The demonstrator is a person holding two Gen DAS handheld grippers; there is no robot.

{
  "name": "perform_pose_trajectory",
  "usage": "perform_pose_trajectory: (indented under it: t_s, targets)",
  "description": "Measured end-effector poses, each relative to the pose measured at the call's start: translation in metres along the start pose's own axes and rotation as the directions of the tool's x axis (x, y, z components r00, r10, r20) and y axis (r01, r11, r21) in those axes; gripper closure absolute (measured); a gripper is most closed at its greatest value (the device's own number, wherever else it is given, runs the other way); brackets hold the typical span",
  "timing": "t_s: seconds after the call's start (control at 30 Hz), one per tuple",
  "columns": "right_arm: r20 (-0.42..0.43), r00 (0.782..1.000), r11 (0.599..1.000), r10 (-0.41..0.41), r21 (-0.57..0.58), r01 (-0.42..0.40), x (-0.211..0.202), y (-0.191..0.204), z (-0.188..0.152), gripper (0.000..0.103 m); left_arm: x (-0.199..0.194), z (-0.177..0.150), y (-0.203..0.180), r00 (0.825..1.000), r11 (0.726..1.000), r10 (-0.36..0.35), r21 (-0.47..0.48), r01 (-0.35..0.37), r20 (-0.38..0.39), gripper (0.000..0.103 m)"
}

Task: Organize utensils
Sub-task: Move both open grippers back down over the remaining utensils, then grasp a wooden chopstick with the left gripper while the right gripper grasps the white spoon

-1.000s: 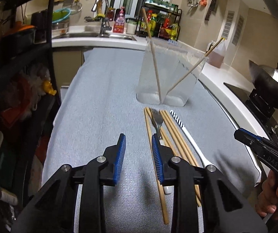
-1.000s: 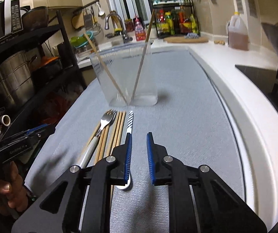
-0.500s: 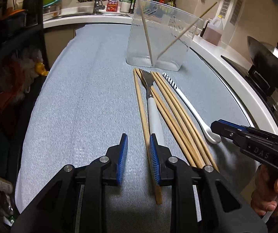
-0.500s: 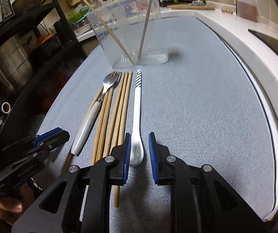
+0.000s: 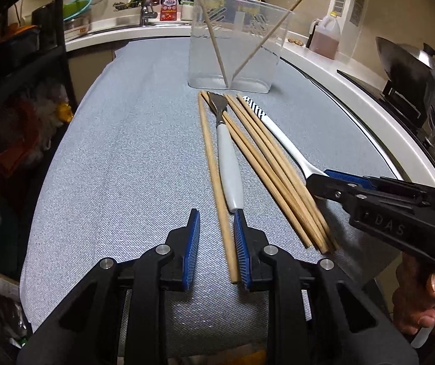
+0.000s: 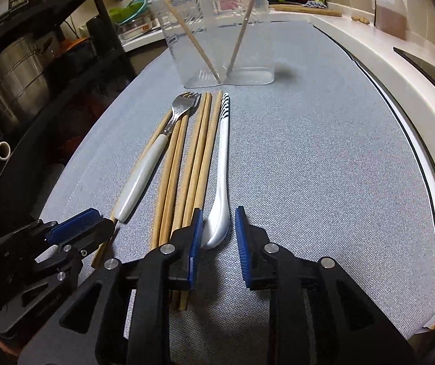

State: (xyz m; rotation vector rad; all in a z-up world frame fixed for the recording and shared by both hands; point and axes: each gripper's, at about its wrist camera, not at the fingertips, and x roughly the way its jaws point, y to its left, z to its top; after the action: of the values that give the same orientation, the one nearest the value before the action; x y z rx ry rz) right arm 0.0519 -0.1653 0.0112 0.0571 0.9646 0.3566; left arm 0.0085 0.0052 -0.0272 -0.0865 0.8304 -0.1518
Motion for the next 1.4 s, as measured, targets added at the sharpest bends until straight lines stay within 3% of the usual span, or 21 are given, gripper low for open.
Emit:
perform_pose_trajectory:
  t_s: [0.13,0.23,0.4,0.57,0.8,1.4]
  targets:
    - [0.001,1.000,1.000,-0.011,0.000,0.011,0.000,0.000,0.000,0.085,0.001,0.000,-0.003,1.000,1.000,0.015,0.024,-0.015,0.005,0.081]
    - [0.010,0.999,0.999,-0.035,0.015,0.035,-0.002,-0.004,0.002,0.091,0.002,0.002,0.002,0.999,0.999,0.033,0.010,-0.033,0.004,0.096]
    - [0.023,0.993,0.992,-0.120,0.042,0.118,-0.007,-0.019,0.007,0.093,0.004,0.007,0.020,0.999,0.998,0.046,-0.042,-0.046,0.013,0.096]
    - [0.033,0.972,0.970,-0.232,0.076,0.229,-0.011,-0.033,0.007,0.093,0.007,0.008,0.022,0.998,0.998,0.056,-0.040,-0.055,0.030,0.096]
    - [0.022,0.977,0.974,-0.214,0.084,0.211,-0.009,-0.038,0.004,0.087,0.009,0.009,0.016,0.995,0.996,0.090,-0.008,-0.090,0.042,0.096]
    - [0.028,0.977,0.975,-0.213,0.075,0.210,-0.012,-0.033,0.002,0.091,0.013,0.014,0.010,0.991,0.992,0.126,0.016,-0.127,0.033,0.096]
